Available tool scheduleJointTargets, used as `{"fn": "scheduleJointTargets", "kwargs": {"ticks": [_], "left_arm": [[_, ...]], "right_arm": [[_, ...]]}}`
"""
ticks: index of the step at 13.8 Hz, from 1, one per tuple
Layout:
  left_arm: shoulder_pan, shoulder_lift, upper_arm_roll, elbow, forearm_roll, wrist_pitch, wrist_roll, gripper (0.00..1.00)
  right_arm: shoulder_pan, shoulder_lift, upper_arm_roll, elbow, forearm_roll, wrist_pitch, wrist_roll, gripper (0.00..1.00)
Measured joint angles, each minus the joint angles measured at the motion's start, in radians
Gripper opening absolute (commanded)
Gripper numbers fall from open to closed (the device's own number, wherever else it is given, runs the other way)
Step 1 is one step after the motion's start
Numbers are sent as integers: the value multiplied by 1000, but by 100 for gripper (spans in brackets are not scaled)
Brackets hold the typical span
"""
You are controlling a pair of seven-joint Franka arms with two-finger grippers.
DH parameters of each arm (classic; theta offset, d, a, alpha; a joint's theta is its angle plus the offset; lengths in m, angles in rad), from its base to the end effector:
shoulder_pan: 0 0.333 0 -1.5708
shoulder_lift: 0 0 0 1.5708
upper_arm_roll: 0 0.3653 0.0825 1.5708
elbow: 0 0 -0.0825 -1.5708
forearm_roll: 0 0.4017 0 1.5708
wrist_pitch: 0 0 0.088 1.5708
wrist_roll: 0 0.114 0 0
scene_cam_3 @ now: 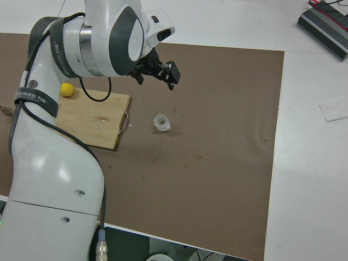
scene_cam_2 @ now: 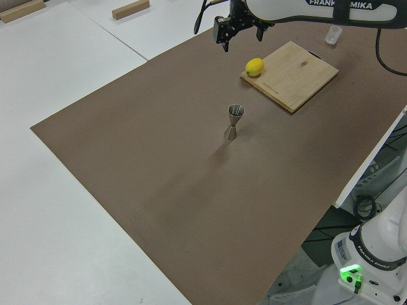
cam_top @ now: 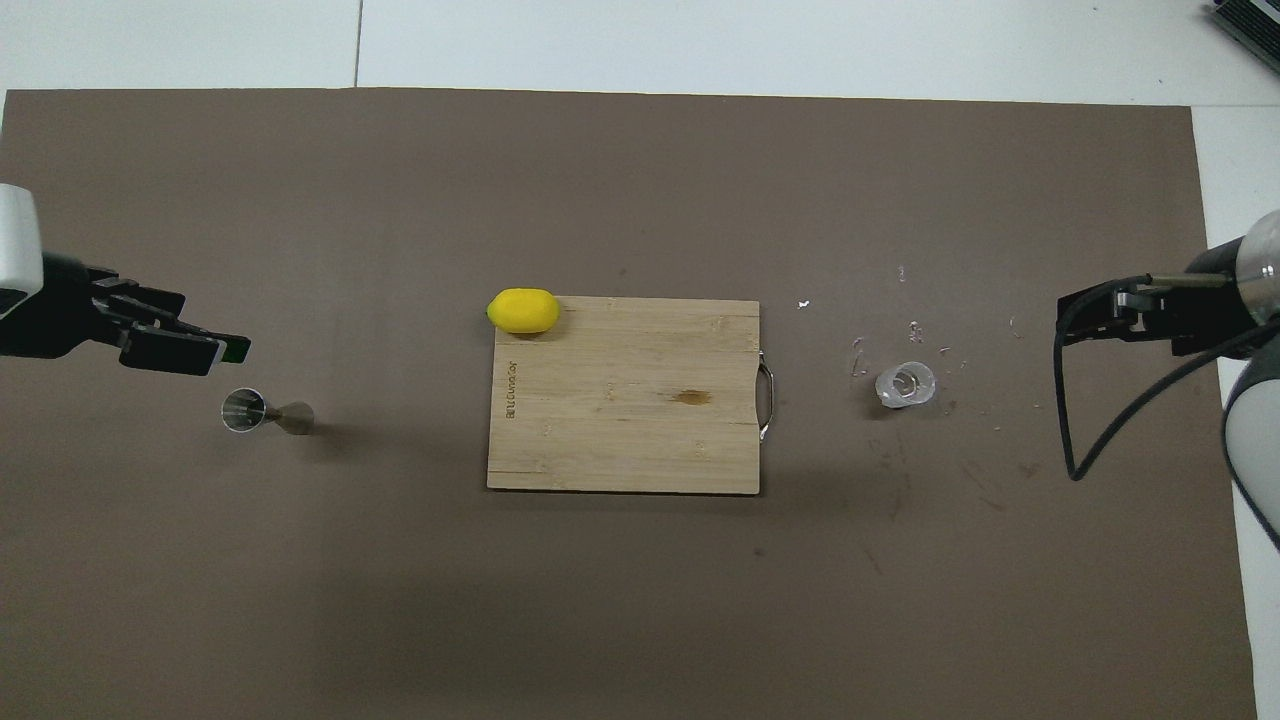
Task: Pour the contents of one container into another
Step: 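Lower the open left gripper around the metal cup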
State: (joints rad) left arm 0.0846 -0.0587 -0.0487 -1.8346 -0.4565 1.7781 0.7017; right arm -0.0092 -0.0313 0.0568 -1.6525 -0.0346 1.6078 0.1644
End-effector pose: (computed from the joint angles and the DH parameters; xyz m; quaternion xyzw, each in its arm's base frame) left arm 0.5624 -0.0217 0.5969 0.9360 -0.2746 0.0804 0.2049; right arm 0.5624 0.0235 0.6477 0.9982 -0.0576 -0.0048 0.0188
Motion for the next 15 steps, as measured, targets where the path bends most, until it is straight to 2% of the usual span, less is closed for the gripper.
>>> {"fn": "scheduleJointTargets", "kwargs": {"ticks": [3, 7, 11, 15], "left_arm": [[75, 6, 0, -4, -138, -70, 164, 100], [188, 37, 1, -16, -248, -160, 413, 100], [286, 71, 2, -74, -332, -216, 700, 100], [322, 94, 2, -163, -431, -226, 936, 100]], "right_arm": [[0, 0, 0, 0, 0, 0, 0, 100], [0, 0, 0, 0, 0, 0, 0, 100], [0, 0, 0, 0, 0, 0, 0, 100], [0, 0, 0, 0, 0, 0, 0, 100]]}}
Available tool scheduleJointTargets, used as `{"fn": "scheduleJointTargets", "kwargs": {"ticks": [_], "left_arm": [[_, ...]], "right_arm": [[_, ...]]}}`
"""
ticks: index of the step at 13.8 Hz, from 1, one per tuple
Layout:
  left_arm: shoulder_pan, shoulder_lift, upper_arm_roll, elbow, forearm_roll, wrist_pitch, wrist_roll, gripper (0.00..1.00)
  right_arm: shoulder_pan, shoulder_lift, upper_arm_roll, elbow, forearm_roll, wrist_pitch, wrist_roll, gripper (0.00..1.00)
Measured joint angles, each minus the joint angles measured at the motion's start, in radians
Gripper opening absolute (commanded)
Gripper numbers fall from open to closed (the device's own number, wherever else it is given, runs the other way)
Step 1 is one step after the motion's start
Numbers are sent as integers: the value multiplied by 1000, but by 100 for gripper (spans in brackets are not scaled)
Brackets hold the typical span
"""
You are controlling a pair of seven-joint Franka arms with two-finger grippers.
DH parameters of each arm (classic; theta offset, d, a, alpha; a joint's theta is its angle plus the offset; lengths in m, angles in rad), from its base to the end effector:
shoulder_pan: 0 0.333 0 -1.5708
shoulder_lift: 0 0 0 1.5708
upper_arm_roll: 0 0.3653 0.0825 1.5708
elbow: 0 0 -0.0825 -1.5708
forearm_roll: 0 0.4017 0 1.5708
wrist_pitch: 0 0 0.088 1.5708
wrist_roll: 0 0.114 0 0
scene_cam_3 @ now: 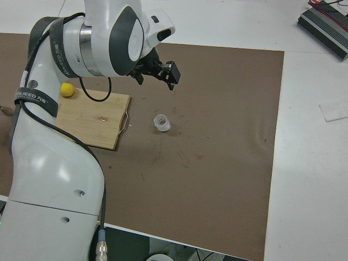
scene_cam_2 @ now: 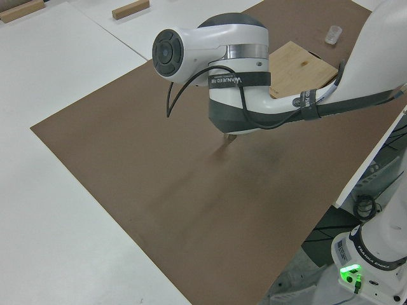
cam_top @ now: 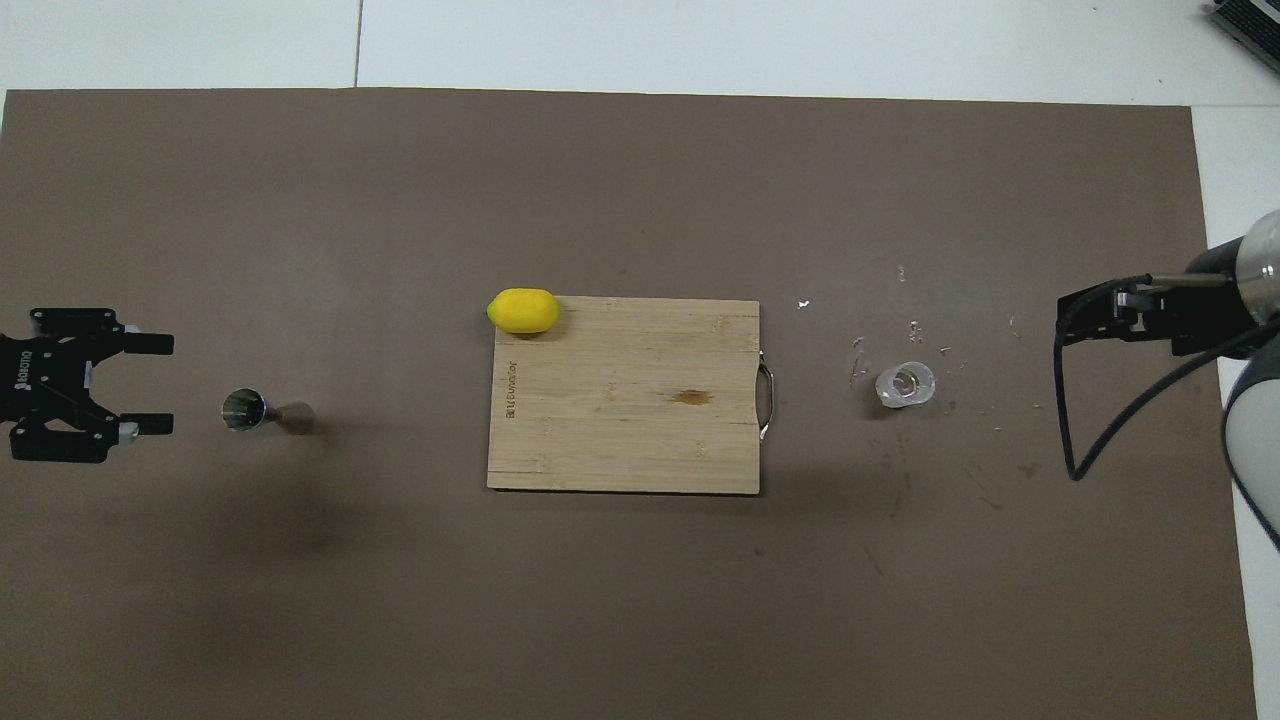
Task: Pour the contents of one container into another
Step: 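Lower the open left gripper around the metal cup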
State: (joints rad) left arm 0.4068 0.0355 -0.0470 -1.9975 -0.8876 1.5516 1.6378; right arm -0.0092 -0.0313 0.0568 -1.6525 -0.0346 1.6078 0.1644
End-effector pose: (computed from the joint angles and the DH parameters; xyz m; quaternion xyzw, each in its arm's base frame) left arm 0.5331 0.1050 0.4864 0.7599 -0.4473 0.2363 0.4082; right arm 0.5624 0.0235 0.6477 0.9982 -0.0576 -0.0048 0.0188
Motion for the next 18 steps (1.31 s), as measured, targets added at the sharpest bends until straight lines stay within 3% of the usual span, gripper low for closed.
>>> {"fn": "scheduleJointTargets", "kwargs": {"ticks": [4, 10, 18], "left_arm": [[43, 89, 0, -13, -70, -44, 256, 100], [141, 194, 1, -5, -78, -74, 538, 100], [165, 260, 1, -45, -101, -61, 696, 100]], "right_arm": [[0, 0, 0, 0, 0, 0, 0, 100], [0, 0, 0, 0, 0, 0, 0, 100], [0, 0, 0, 0, 0, 0, 0, 100]]}}
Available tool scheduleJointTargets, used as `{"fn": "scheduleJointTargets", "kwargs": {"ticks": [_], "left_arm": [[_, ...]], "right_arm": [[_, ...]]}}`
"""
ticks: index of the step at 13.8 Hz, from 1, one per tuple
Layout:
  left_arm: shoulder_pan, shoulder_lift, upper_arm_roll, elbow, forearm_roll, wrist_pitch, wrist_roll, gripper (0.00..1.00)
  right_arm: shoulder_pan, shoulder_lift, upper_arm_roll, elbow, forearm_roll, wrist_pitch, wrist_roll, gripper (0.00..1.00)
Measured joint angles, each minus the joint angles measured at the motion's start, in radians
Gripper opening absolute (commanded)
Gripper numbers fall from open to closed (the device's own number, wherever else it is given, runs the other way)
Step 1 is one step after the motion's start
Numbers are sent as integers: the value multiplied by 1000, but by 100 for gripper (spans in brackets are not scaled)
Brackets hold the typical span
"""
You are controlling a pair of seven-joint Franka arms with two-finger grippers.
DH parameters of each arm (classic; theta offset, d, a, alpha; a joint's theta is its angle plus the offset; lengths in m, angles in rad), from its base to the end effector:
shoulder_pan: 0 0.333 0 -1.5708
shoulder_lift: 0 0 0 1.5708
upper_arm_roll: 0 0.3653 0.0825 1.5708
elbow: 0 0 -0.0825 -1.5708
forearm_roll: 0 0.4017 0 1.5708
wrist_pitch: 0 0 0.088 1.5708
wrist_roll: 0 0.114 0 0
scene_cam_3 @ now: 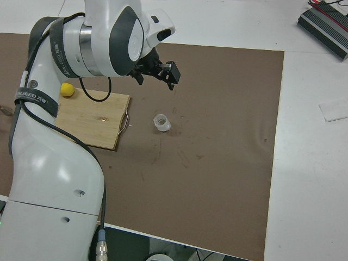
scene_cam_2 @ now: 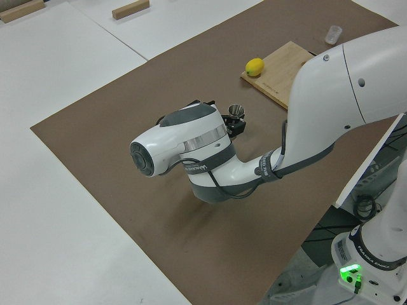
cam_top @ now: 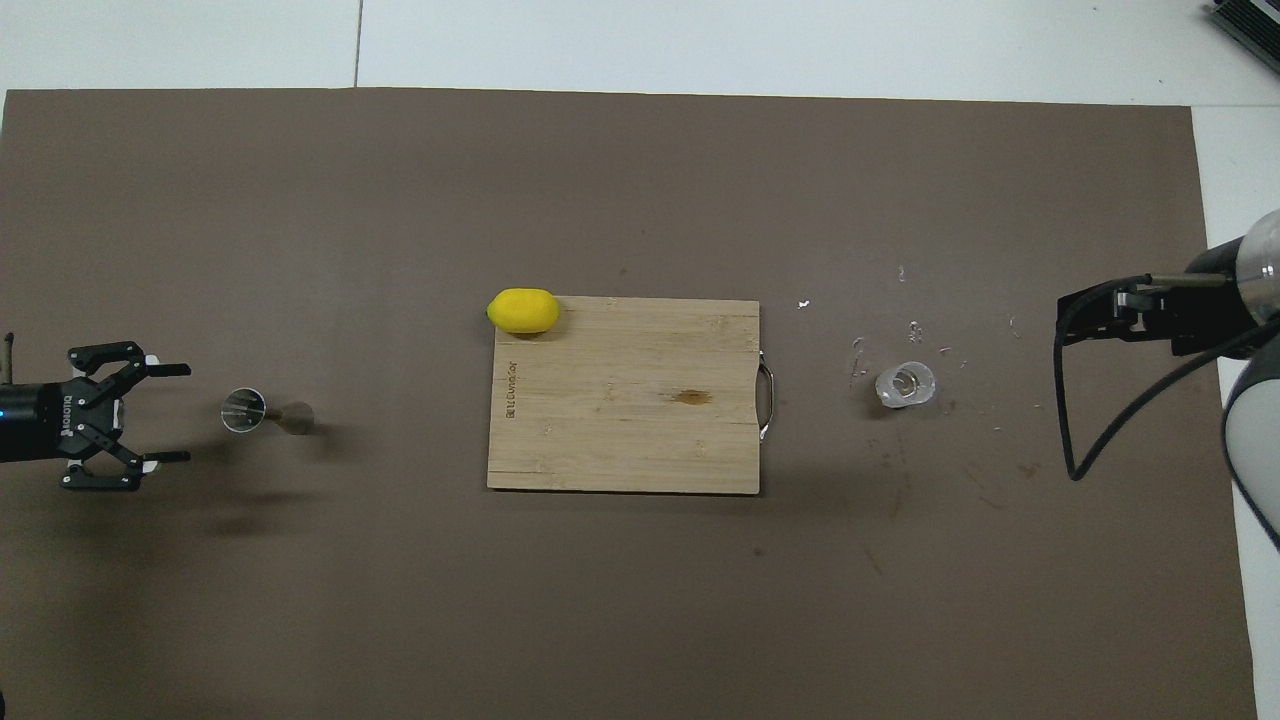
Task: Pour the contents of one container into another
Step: 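Lower the open left gripper around the metal cup, then close the left gripper on the metal cup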
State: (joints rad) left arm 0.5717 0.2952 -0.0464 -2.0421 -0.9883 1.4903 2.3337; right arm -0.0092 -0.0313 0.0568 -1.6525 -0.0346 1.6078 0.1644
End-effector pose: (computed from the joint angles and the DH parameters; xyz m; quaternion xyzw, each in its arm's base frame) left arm 0.5193 0.1858 0.3385 0.6183 -0.5308 0.3969 0.4224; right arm 0.5624 0.0235 0.6477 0.9982 -0.0576 -0.0048 0.0188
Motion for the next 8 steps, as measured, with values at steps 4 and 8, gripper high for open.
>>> {"fn": "scheduleJointTargets", "kwargs": {"ticks": [4, 8], "left_arm": [[15, 32, -1, -18, -3, -1, 41, 100], [8, 32, -12, -53, -7, -1, 60, 100]], "right_arm": [[0, 0, 0, 0, 0, 0, 0, 100], [0, 0, 0, 0, 0, 0, 0, 100]]}}
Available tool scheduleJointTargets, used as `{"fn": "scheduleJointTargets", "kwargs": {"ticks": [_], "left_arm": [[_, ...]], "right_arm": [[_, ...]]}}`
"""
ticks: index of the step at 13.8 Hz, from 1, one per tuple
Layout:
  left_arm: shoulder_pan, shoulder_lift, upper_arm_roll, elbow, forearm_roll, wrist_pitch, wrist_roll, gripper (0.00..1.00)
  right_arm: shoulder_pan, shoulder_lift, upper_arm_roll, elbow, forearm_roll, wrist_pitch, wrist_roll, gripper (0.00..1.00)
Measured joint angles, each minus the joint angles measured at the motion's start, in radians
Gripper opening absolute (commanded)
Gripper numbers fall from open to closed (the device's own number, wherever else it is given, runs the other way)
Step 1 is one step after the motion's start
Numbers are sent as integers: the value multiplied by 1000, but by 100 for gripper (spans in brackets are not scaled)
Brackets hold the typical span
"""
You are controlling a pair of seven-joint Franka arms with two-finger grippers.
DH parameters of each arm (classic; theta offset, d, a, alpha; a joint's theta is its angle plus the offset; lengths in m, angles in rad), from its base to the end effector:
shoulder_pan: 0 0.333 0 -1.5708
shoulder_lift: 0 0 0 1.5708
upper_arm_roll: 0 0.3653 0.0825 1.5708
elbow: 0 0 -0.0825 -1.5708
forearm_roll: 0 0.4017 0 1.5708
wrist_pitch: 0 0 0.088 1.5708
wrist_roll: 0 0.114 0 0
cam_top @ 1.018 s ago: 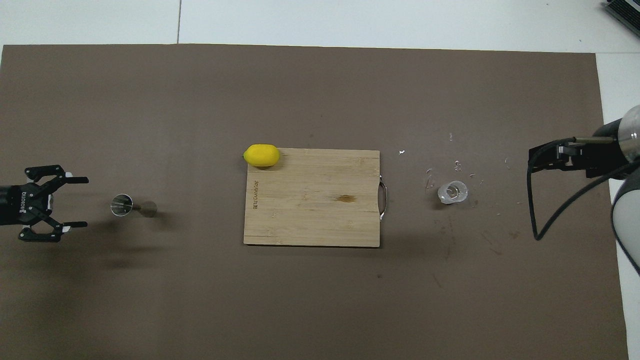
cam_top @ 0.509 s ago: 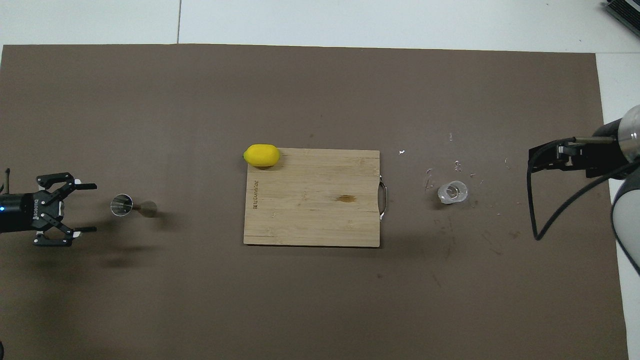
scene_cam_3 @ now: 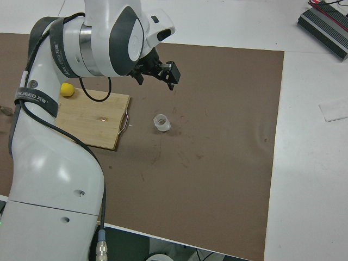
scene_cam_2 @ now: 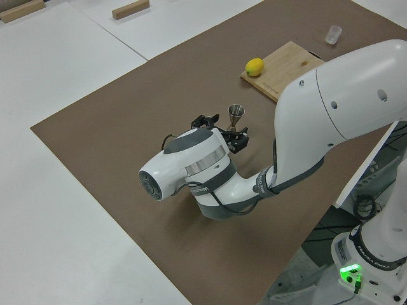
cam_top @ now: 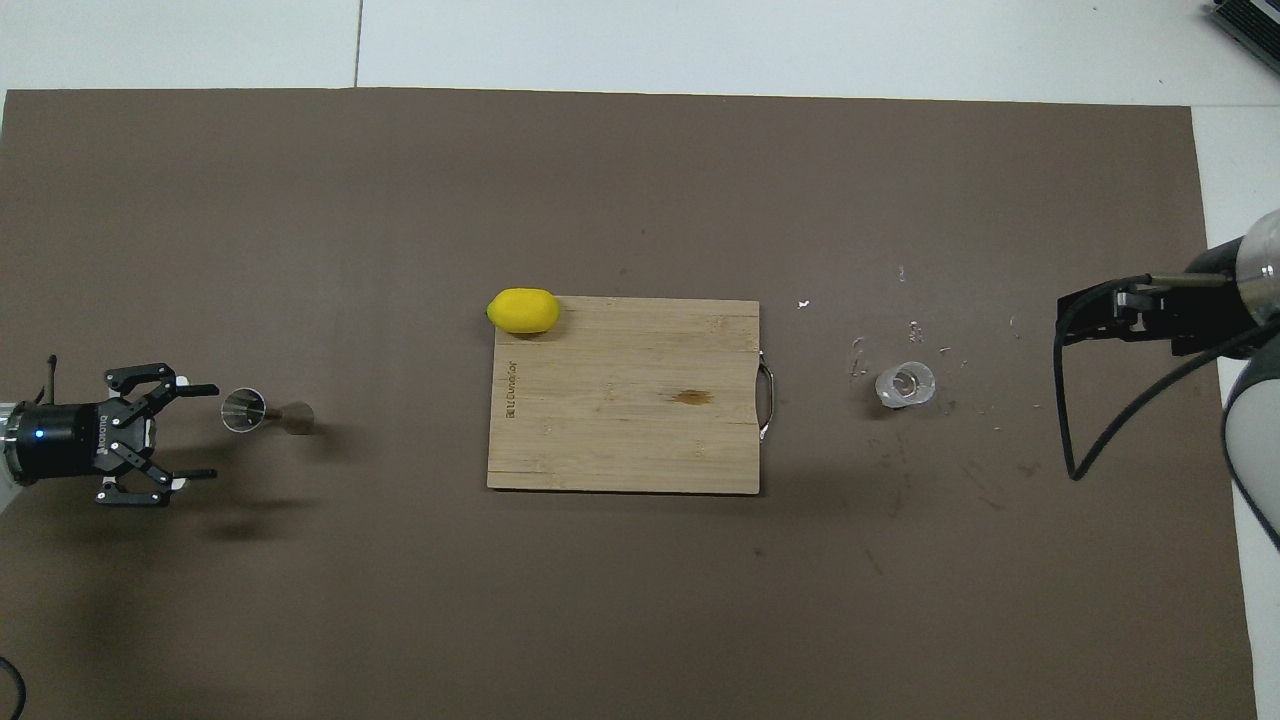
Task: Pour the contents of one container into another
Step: 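Close the left gripper on the metal cup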
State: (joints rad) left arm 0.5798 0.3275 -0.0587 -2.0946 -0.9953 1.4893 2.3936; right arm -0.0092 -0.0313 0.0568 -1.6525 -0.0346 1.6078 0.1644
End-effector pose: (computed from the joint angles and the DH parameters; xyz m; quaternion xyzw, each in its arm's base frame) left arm 0.5052 0.1744 0.3045 0.6049 -0.5239 0.4028 0.4443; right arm 0.5624 0.0235 0.6477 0.9982 -0.0576 -0.0048 0.0188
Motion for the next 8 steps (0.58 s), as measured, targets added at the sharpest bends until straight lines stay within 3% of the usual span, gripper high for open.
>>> {"fn": "scheduleJointTargets", "kwargs": {"ticks": [8], "left_arm": [[-46, 0, -6, -9, -54, 0, 4, 100]], "right_arm": [[0, 0, 0, 0, 0, 0, 0, 100]]}}
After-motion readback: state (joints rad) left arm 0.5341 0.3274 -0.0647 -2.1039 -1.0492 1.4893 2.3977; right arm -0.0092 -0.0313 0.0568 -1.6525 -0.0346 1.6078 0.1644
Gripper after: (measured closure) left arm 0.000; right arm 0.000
